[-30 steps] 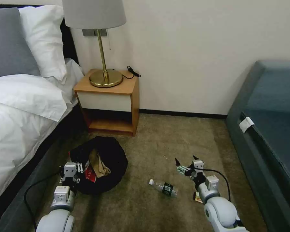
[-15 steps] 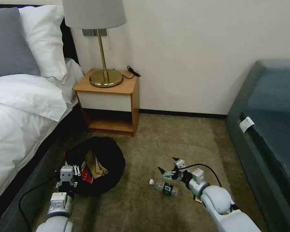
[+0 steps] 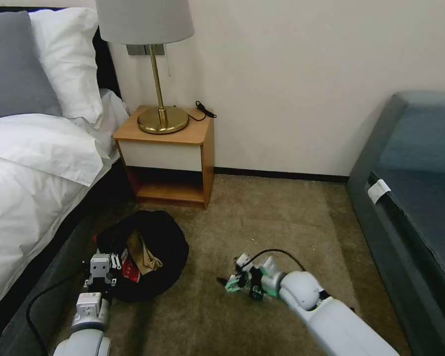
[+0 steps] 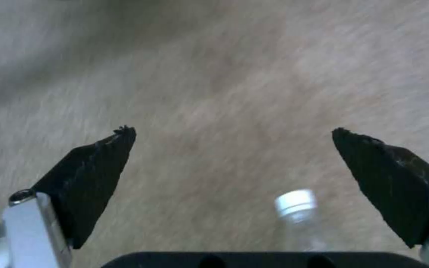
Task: Pick up the trash bin, then pick up the garbage on the floor and place it into the trash bin.
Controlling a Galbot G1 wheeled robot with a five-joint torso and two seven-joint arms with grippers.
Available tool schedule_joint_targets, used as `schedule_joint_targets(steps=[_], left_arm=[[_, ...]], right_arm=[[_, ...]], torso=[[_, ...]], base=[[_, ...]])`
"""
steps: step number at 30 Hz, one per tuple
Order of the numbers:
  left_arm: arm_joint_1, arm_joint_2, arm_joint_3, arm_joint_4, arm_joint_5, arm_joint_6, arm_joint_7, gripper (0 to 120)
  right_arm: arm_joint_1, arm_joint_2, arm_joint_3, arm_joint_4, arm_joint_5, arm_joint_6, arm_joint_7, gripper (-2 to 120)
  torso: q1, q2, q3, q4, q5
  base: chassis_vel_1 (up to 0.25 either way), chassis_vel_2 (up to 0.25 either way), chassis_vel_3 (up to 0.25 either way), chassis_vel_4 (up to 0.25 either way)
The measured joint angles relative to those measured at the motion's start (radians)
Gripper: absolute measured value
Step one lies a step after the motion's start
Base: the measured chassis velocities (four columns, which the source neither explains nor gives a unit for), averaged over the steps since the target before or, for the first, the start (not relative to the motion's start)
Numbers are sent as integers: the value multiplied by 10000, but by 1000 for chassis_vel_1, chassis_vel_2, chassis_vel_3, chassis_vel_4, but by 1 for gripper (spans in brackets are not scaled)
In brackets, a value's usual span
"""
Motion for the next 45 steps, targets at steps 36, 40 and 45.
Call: schedule_joint_targets(steps=[36, 40, 45], left_arm=[[49, 659, -150, -176, -397, 271, 394, 4], [86, 643, -145, -257, -384, 286, 399, 4], [137, 594, -138, -288, -377, 288, 405, 4]], right_arm=[[243, -858, 169, -1086, -761, -503, -564, 100], [247, -912, 207, -1298, -768, -455, -592, 100], [264, -910, 218, -1425, -797, -423, -642, 100]], torso=[[0, 0, -1, 0, 1], [0, 0, 0, -1, 1], [0, 0, -1, -1, 1]], base=[[0, 0, 0, 0], [0, 0, 0, 0], [0, 0, 0, 0]])
